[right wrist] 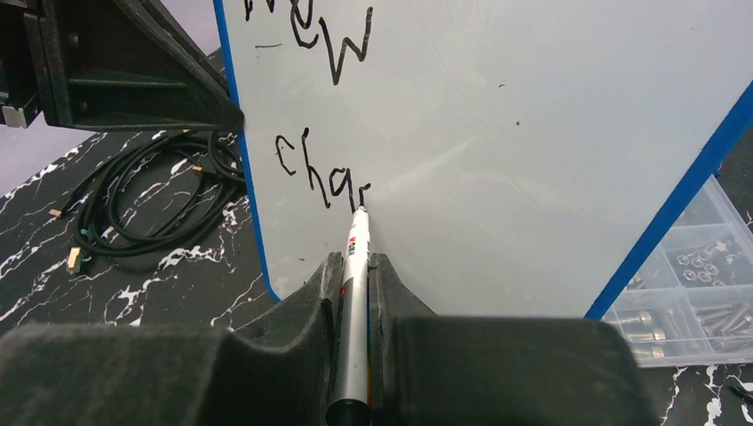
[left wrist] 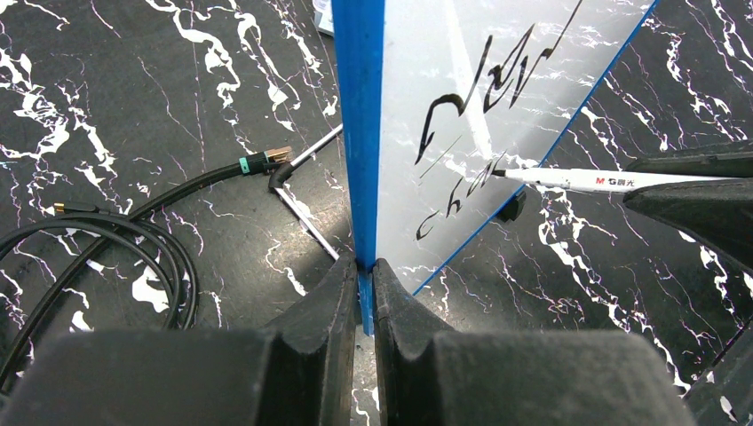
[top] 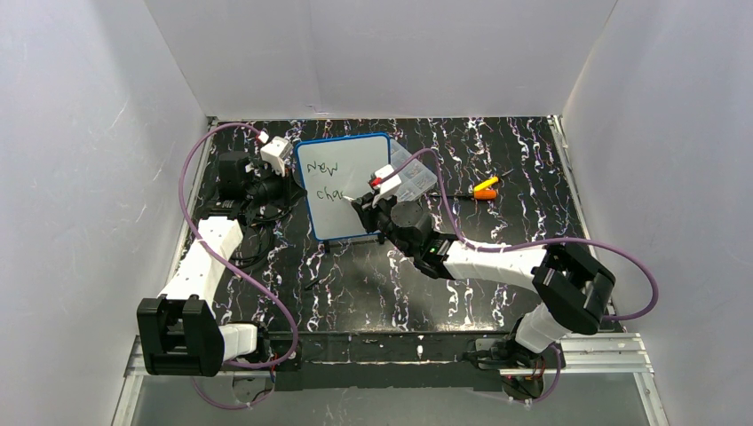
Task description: Write a sentence on the whiteboard
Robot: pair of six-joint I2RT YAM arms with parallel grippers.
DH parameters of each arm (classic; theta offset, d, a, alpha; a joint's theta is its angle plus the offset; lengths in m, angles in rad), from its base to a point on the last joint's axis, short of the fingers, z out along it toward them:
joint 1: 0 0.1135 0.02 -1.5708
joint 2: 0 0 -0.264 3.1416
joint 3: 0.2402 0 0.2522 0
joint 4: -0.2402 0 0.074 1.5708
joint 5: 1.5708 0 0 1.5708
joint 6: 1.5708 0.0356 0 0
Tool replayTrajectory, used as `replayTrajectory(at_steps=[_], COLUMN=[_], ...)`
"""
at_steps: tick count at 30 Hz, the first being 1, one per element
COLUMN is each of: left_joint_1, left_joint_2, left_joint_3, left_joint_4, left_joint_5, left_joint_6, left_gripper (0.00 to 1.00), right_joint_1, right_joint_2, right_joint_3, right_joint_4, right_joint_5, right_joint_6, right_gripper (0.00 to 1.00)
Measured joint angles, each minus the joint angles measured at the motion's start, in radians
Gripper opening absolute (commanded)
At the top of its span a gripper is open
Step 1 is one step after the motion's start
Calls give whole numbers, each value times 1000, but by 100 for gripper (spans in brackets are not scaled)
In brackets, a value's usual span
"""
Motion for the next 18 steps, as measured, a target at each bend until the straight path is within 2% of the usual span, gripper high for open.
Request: replayTrajectory(at_steps=[18], left_joint_1=[0], left_joint_2=[0], left_joint_3=[0], left_joint_4=[0], left_joint_5=[0], left_joint_6=[0], left_gripper=[0], right_joint_1=[6], right_joint_2=[-14], right_joint_3=[-23], right_joint_4=[72], right_joint_5=[58], right_joint_6=[-16], right_gripper=[1])
